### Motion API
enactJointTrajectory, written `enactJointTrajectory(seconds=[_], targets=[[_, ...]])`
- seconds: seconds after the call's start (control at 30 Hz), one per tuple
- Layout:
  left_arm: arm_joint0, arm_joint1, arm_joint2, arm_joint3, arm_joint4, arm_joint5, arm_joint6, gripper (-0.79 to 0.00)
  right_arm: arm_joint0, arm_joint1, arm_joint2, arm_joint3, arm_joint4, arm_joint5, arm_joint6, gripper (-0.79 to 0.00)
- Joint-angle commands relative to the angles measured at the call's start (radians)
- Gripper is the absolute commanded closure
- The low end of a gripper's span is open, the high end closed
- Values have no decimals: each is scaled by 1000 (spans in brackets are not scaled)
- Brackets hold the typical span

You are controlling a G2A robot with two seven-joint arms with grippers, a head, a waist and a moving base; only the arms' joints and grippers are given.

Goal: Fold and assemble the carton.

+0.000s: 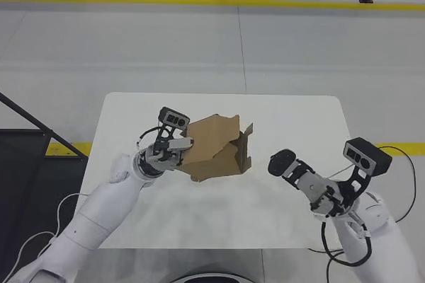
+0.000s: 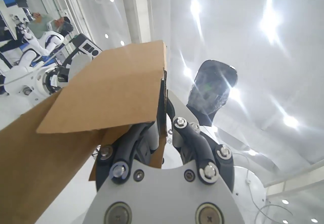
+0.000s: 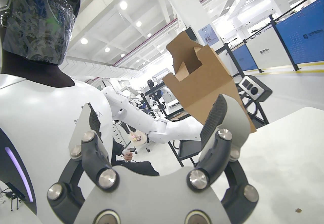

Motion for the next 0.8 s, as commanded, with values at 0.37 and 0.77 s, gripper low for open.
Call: enactJointTrajectory(seconds=[0.37, 0.77], targets=[[-14, -46, 9, 113, -1, 46, -87, 0, 0, 10, -25, -40, 6, 73, 29, -785], [-9, -61, -3, 116, 20, 53, -94, 0, -3, 3, -71, -100, -74, 94, 29, -785]])
